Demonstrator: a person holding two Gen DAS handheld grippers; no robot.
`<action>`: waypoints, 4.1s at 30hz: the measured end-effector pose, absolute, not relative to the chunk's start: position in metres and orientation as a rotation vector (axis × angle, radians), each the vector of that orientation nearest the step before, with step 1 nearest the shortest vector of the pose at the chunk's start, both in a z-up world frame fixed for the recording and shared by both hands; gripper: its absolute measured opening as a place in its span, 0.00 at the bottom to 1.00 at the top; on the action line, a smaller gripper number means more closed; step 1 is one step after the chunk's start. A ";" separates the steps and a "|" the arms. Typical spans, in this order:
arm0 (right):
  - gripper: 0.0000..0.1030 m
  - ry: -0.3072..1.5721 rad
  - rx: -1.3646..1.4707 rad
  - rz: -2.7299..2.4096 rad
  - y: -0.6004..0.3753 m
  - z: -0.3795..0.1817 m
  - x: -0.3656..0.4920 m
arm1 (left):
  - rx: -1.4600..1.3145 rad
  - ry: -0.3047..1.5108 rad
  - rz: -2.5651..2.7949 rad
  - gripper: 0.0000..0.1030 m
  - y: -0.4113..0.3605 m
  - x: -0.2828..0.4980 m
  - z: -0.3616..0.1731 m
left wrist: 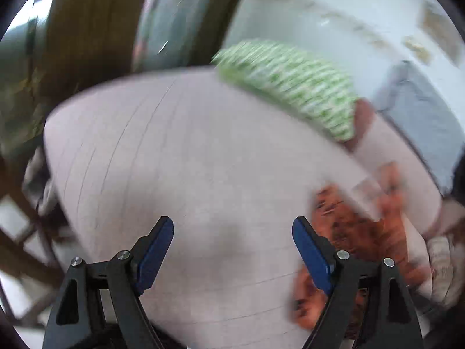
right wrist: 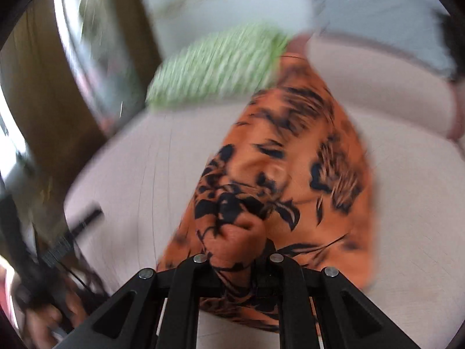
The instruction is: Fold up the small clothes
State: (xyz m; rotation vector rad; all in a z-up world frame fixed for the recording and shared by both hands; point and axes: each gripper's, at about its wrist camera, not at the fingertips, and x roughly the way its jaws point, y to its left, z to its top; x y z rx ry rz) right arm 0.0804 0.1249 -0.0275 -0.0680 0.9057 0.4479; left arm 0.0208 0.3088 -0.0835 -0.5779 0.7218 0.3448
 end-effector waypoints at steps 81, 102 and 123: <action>0.84 0.987 0.664 0.620 -0.007 -0.070 0.063 | -0.350 0.832 0.052 0.32 0.167 0.021 -0.049; 0.38 1.168 0.784 0.603 -0.047 -0.111 0.121 | -0.100 0.934 0.037 0.68 0.164 0.119 -0.111; 0.27 1.127 0.659 0.522 -0.034 -0.099 0.159 | -0.214 0.943 -0.008 0.69 0.172 0.118 -0.114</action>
